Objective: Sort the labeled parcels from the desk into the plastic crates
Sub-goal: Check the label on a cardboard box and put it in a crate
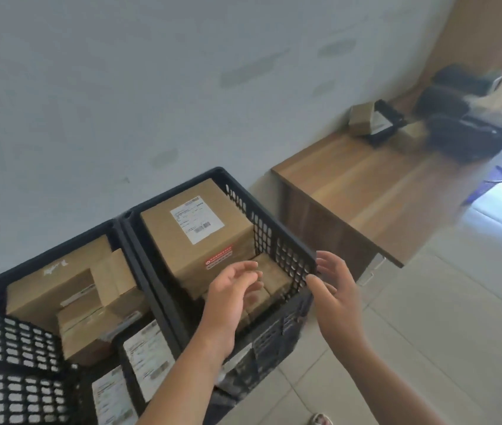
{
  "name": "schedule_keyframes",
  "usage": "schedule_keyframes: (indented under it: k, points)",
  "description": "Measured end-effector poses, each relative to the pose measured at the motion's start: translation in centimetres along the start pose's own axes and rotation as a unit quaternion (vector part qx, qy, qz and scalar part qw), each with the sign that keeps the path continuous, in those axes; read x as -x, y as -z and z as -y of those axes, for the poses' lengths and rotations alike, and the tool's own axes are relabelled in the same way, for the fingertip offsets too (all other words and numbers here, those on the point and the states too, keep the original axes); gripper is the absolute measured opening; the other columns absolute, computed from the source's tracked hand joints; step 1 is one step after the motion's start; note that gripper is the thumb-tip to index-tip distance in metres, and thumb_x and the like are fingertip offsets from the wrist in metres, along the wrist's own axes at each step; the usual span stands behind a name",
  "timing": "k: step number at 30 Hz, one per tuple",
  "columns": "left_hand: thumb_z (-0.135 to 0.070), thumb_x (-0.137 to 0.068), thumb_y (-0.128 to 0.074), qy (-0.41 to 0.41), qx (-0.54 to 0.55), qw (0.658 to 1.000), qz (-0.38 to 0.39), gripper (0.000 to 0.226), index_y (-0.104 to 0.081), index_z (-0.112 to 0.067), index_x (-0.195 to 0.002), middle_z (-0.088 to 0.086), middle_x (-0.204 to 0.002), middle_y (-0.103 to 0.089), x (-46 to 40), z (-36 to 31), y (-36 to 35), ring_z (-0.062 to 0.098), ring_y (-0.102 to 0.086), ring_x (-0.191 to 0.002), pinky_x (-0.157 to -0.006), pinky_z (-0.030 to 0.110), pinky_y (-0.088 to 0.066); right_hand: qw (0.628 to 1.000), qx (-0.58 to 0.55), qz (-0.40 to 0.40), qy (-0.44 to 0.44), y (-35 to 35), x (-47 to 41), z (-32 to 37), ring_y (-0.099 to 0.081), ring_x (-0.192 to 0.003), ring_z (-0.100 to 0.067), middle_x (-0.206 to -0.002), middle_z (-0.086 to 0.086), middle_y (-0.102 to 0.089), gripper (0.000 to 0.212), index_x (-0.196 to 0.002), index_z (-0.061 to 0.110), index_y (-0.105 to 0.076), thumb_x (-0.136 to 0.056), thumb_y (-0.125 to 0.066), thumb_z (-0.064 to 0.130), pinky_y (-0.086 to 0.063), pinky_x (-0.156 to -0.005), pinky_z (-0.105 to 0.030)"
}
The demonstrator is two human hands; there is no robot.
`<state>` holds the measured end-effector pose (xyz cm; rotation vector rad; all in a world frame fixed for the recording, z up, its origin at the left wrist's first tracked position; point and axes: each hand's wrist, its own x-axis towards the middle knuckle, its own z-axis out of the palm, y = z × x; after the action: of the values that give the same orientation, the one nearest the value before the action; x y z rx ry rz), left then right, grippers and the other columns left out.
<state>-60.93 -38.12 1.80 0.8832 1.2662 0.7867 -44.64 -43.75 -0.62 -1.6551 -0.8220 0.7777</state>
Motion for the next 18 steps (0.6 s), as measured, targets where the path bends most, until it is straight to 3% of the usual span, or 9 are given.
schedule_keyframes:
  k: [2, 4, 7, 10, 18]
  points:
    - [-0.016, -0.102, -0.061, -0.007, -0.032, 0.999, 0.043, 0.015, -0.073, -0.020, -0.111, 0.005, -0.109, -0.075, -0.3, 0.2, -5.1, 0.021, -0.072, -0.106, -0.094, 0.036, -0.061, 0.999, -0.033, -0.027, -0.029, 4.8, -1.1, -0.6, -0.064, -0.113, -0.014, -0.119, 0.001, -0.067, 0.031, -0.125, 0.024, -0.063, -0.098, -0.064, 0.010, -0.051, -0.084, -0.020]
    - [-0.014, -0.103, -0.060, -0.014, -0.035, 0.996, 0.076, 0.016, -0.073, -0.018, -0.111, 0.004, -0.106, -0.076, -0.7, 0.6, -10.2, 0.018, -0.074, -0.101, -0.088, 0.031, -0.062, 0.996, -0.047, -0.062, -0.043, 9.5, -2.2, -1.4, -0.066, -0.106, -0.011, -0.116, 0.005, -0.068, 0.027, -0.122, 0.025, -0.064, -0.098, -0.065, 0.012, -0.049, -0.077, -0.020]
    - [-0.005, -0.102, -0.057, -0.017, -0.014, 0.994, 0.103, 0.020, -0.075, -0.013, -0.108, 0.007, -0.099, -0.077, -1.2, 1.6, -17.1, 0.018, -0.075, -0.090, -0.085, 0.034, -0.062, 0.987, -0.077, -0.131, -0.049, 16.1, -4.0, -2.5, -0.068, -0.103, -0.013, -0.115, 0.006, -0.070, 0.023, -0.118, 0.027, -0.068, -0.095, -0.070, 0.020, -0.054, -0.082, -0.031]
    - [-0.004, -0.101, -0.058, -0.010, -0.040, 0.990, 0.137, 0.020, -0.076, -0.012, -0.107, 0.009, -0.099, -0.077, -1.8, 2.3, -22.1, 0.020, -0.074, -0.089, -0.085, 0.037, -0.060, 0.975, -0.112, -0.179, -0.066, 21.2, -5.8, -3.3, -0.069, -0.103, -0.017, -0.111, 0.004, -0.071, 0.023, -0.113, 0.028, -0.070, -0.096, -0.070, 0.013, -0.057, -0.089, -0.041]
    - [-0.005, -0.101, -0.059, 0.019, -0.097, 0.974, 0.202, 0.018, -0.075, -0.010, -0.109, 0.009, -0.099, -0.076, -8.3, 1.1, -35.1, 0.018, -0.071, -0.087, -0.087, 0.041, -0.060, 0.959, -0.148, -0.213, -0.109, 29.5, -13.4, -5.7, -0.071, -0.100, -0.015, -0.105, 0.004, -0.075, 0.024, -0.108, 0.028, -0.074, -0.094, -0.070, 0.009, -0.057, -0.093, -0.041]
